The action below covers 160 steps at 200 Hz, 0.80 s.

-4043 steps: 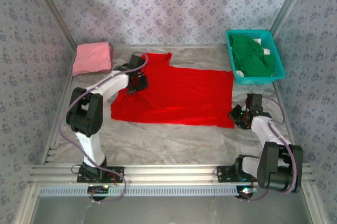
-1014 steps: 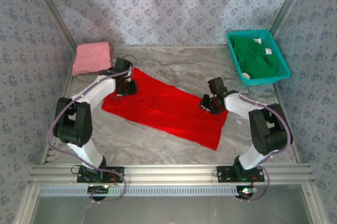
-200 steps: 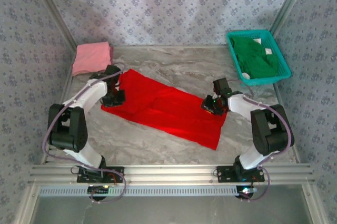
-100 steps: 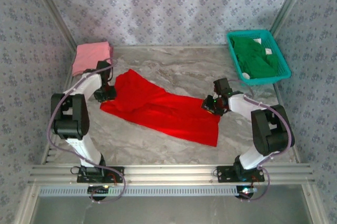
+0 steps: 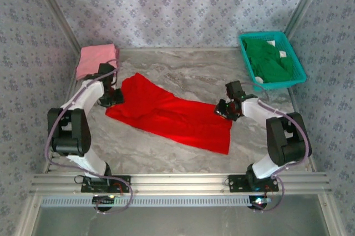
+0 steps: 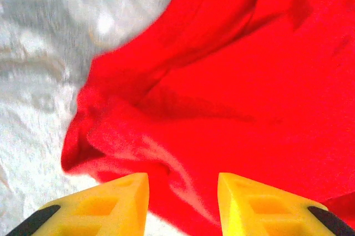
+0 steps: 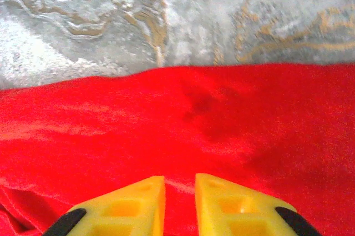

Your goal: Fold and stack the t-shirts

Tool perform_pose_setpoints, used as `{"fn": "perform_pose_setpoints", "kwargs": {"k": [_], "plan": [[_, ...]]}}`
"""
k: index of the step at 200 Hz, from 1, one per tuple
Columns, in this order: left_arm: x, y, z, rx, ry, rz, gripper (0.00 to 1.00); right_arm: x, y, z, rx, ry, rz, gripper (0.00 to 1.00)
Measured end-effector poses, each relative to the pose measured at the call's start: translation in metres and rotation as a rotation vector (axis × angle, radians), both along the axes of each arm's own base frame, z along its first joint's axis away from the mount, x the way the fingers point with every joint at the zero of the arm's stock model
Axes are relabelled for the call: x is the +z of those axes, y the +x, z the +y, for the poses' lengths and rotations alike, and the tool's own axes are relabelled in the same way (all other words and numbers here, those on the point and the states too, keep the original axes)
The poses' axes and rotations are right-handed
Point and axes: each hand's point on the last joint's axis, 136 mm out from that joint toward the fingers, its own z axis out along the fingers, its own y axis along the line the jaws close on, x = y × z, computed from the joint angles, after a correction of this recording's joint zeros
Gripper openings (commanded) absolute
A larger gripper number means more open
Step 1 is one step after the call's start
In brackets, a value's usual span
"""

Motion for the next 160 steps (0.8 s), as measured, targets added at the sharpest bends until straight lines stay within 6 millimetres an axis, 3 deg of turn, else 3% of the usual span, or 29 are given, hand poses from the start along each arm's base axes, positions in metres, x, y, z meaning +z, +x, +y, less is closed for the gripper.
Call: {"fn": "perform_pose_setpoints", "kwargs": {"k": [25,39,63,84,107,136,160], "plan": [[0.024,0.04,-0.013,-0.015,-0.047,-0.104,0.32,-0.006,0.007,-0.003,-0.018,0.004,-0.001,0.01],[0.025,0.07,-0.026,-0.04,-0.062,-0.14,0.3,-0.017,0.009,-0.006,-0.039,0.01,0.02,0.0],[-0.008,0.108,-0.052,-0.075,-0.093,-0.126,0.27,-0.032,0.002,-0.01,-0.085,0.032,0.035,0.0],[-0.051,0.12,-0.07,-0.093,-0.119,-0.056,0.26,-0.032,-0.007,-0.015,-0.136,0.061,0.01,0.0],[-0.087,0.131,-0.085,-0.094,-0.144,0.005,0.22,-0.033,-0.031,-0.026,-0.211,0.078,0.002,0.0],[-0.08,0.156,-0.095,-0.083,-0.187,-0.043,0.22,-0.034,-0.057,-0.039,-0.307,0.093,-0.009,0.0],[-0.083,0.168,-0.105,-0.08,-0.222,-0.047,0.22,-0.034,-0.065,-0.043,-0.348,0.103,-0.018,0.0]]}}
